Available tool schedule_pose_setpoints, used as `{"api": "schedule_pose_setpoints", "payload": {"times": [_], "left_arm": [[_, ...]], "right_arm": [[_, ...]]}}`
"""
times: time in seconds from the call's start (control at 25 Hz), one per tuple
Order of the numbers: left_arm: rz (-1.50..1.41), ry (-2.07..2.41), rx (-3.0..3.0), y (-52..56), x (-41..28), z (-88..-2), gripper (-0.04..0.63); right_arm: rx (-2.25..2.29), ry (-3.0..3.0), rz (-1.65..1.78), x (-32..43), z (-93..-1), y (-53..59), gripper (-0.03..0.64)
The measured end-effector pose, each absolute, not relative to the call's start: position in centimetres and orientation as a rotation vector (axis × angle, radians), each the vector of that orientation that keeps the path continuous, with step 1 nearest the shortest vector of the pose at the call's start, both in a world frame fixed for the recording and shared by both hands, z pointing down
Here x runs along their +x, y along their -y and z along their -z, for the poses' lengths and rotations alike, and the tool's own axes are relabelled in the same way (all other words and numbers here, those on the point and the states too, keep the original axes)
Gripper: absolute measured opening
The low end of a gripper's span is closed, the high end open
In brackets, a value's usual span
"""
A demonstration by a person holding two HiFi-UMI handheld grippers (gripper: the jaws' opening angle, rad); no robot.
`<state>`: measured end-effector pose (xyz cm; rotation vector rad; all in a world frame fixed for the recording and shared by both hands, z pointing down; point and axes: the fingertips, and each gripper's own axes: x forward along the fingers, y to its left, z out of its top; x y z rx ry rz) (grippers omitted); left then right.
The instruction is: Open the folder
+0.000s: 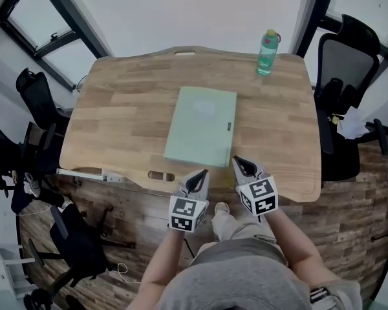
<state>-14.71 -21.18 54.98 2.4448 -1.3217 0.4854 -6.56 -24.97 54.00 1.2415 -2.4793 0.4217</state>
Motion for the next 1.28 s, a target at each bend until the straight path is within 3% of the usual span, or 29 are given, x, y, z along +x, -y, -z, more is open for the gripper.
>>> {"api": "schedule_pose_setpoints", "payload": {"times": [0.8, 1.28], "left_arm": [[-1.201, 0.883, 2.622, 24.9, -12.6, -64.3, 0.282], [-1.404, 0.932, 2.702, 26.0, -13.4, -65.5, 0.288]], "right_arm": [[1.11, 2.284, -0.578, -7.1, -62.7, 30.1, -0.002], [1.077, 2.249, -0.624, -7.3, -64.0, 30.5, 0.0]]}}
